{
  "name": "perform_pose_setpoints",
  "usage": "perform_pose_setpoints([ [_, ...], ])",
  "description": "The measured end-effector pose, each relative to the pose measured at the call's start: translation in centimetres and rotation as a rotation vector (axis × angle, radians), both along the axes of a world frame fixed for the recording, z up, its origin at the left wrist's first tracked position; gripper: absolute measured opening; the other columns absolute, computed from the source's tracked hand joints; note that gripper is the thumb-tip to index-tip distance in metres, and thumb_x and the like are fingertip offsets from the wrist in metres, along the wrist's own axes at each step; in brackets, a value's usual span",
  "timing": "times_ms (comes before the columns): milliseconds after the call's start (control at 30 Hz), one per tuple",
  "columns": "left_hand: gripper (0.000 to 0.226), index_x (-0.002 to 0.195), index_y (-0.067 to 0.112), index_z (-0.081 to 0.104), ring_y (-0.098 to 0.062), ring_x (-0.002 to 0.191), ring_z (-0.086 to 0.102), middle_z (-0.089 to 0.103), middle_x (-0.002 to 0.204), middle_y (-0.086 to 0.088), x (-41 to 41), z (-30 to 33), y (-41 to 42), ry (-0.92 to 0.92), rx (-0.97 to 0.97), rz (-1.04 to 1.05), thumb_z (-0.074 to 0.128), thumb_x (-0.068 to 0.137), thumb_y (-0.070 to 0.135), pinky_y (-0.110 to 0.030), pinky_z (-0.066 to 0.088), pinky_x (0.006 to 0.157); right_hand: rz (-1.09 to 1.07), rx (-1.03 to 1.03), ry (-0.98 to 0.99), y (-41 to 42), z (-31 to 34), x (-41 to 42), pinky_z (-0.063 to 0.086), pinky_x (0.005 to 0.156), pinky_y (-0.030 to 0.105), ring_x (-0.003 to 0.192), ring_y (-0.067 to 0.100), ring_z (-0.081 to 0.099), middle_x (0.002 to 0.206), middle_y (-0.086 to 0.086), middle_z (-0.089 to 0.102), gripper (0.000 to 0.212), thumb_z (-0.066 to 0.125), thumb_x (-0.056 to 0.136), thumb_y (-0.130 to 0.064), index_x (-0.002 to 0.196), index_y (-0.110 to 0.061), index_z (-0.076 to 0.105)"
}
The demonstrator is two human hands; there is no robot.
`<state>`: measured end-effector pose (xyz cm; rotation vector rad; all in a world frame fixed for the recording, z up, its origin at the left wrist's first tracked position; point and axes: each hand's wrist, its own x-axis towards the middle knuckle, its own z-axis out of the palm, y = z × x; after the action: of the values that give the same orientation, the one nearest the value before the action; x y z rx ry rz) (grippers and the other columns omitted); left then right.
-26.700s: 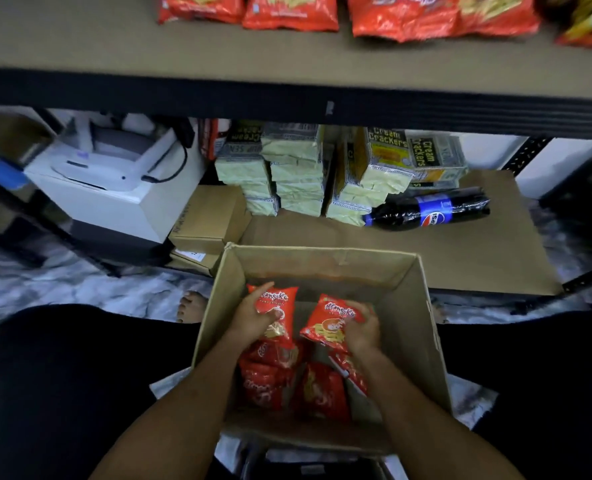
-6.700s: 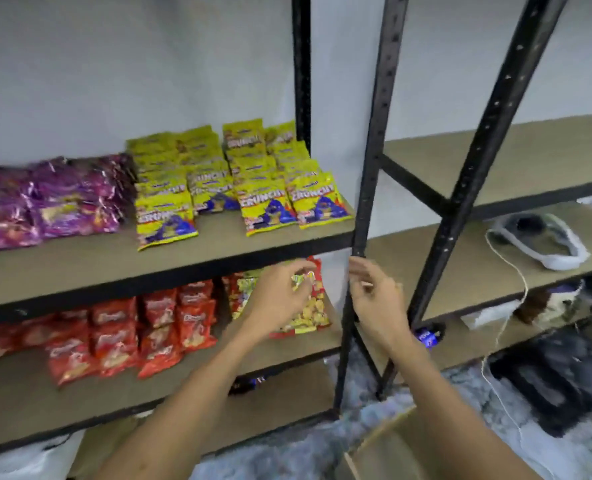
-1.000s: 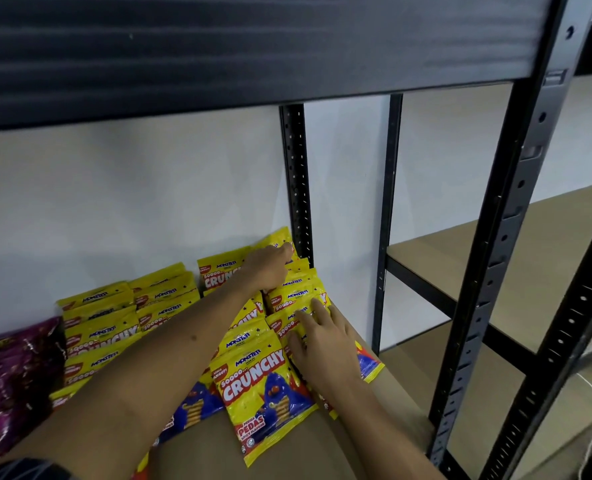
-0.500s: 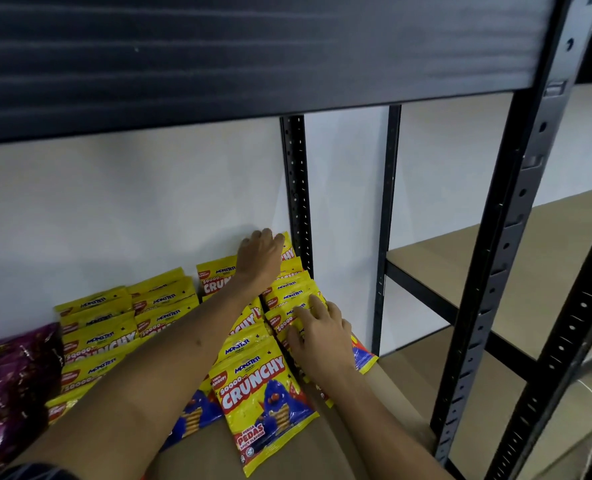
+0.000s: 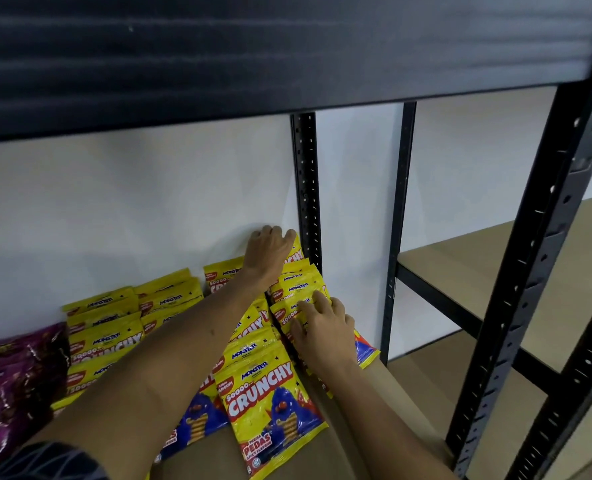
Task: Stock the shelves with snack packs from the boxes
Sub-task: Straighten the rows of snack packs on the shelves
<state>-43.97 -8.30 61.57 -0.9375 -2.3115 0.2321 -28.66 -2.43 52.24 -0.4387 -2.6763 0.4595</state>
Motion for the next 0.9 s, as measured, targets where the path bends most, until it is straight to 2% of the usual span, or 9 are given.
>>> perform_pose_setpoints([
  [67,0.033,0.116,0.011,0.053,-0.03,0.099,0.058,0.06,0.104,-0.01,0.4,-0.3,0.5,-0.059,-0.043,-0.025,0.051,0.084,0.0,-0.037,0.046,0.075,-0.013,0.0,0.018,0.2,0.0,-0.1,0.036,0.106,0.047,0.134,0.027,0.036,0.146,-0.001,0.04,0.044,0.037,0.099,-0.051,0.134,-0.028,0.05],
  [167,0.019,0.109,0.008,0.058,-0.033,0.101,0.061,0.063,0.108,-0.014,0.6,-1.1,1.0,-0.305,-0.034,-0.007,0.047,0.096,0.015,-0.036,0.047,0.074,-0.012,-0.003,0.034,0.3,0.0,-0.3,0.038,0.105,0.047,0.131,0.027,0.039,0.143,-0.001,0.043,0.043,0.038,0.099,-0.05,0.133,-0.027,0.051],
  [233,0.026,0.107,0.006,0.058,-0.034,0.102,0.06,0.063,0.112,-0.016,0.5,-2.0,0.9,-0.458,0.002,0.031,0.047,0.099,0.027,-0.038,0.047,0.076,-0.006,-0.009,0.037,0.0,-0.1,-0.2,0.038,0.105,0.048,0.131,0.028,0.04,0.143,0.0,0.044,0.043,0.038,0.099,-0.05,0.133,-0.026,0.052],
  [367,0.033,0.113,0.005,0.055,-0.034,0.105,0.059,0.061,0.116,-0.017,0.4,-2.3,1.1,-0.55,0.032,0.079,0.05,0.099,0.034,-0.04,0.048,0.08,0.0,-0.014,0.025,-0.2,-0.4,0.0,0.037,0.107,0.048,0.132,0.028,0.04,0.144,0.0,0.042,0.045,0.037,0.099,-0.051,0.134,-0.027,0.051],
  [467,0.034,0.112,0.001,0.055,-0.034,0.102,0.061,0.063,0.114,-0.018,0.3,-1.9,1.4,-0.65,0.062,0.091,0.053,0.097,0.033,-0.039,0.048,0.076,0.002,-0.002,0.033,0.0,-0.3,0.1,0.037,0.106,0.047,0.13,0.028,0.04,0.144,0.0,0.042,0.043,0.036,0.099,-0.049,0.134,-0.027,0.051],
  [567,0.034,0.121,0.002,0.051,-0.032,0.107,0.059,0.061,0.12,-0.018,0.3,-1.5,1.3,-0.704,0.029,0.138,0.051,0.097,0.025,-0.037,0.047,0.078,0.008,0.0,0.022,-0.2,-0.4,0.3,0.036,0.107,0.047,0.131,0.028,0.039,0.145,0.0,0.041,0.043,0.036,0.1,-0.048,0.135,-0.027,0.05],
  [700,0.024,0.105,-0.001,0.059,-0.031,0.095,0.064,0.067,0.104,-0.019,0.5,-0.9,1.4,-0.734,0.013,0.124,0.05,0.09,0.016,-0.033,0.044,0.064,0.012,-0.002,0.034,-0.3,-0.2,0.5,0.035,0.107,0.046,0.131,0.029,0.039,0.145,0.001,0.041,0.043,0.037,0.1,-0.048,0.135,-0.027,0.05],
  [833,0.02,0.105,0.015,0.054,-0.026,0.099,0.06,0.063,0.104,-0.004,0.7,-0.3,1.2,-0.723,0.14,0.086,0.056,0.086,0.014,-0.037,0.051,0.079,0.013,0.006,0.03,-0.1,0.2,0.6,0.033,0.108,0.047,0.134,0.029,0.036,0.148,0.0,0.038,0.044,0.036,0.1,-0.049,0.137,-0.027,0.048],
  [900,0.028,0.104,0.022,0.047,-0.025,0.097,0.058,0.057,0.101,0.0,1.0,-0.4,0.9,-0.711,0.217,0.062,0.058,0.082,0.01,-0.036,0.047,0.075,0.016,0.004,0.016,-0.1,0.0,0.7,0.033,0.109,0.047,0.135,0.028,0.035,0.149,0.0,0.037,0.045,0.036,0.1,-0.05,0.138,-0.028,0.047],
])
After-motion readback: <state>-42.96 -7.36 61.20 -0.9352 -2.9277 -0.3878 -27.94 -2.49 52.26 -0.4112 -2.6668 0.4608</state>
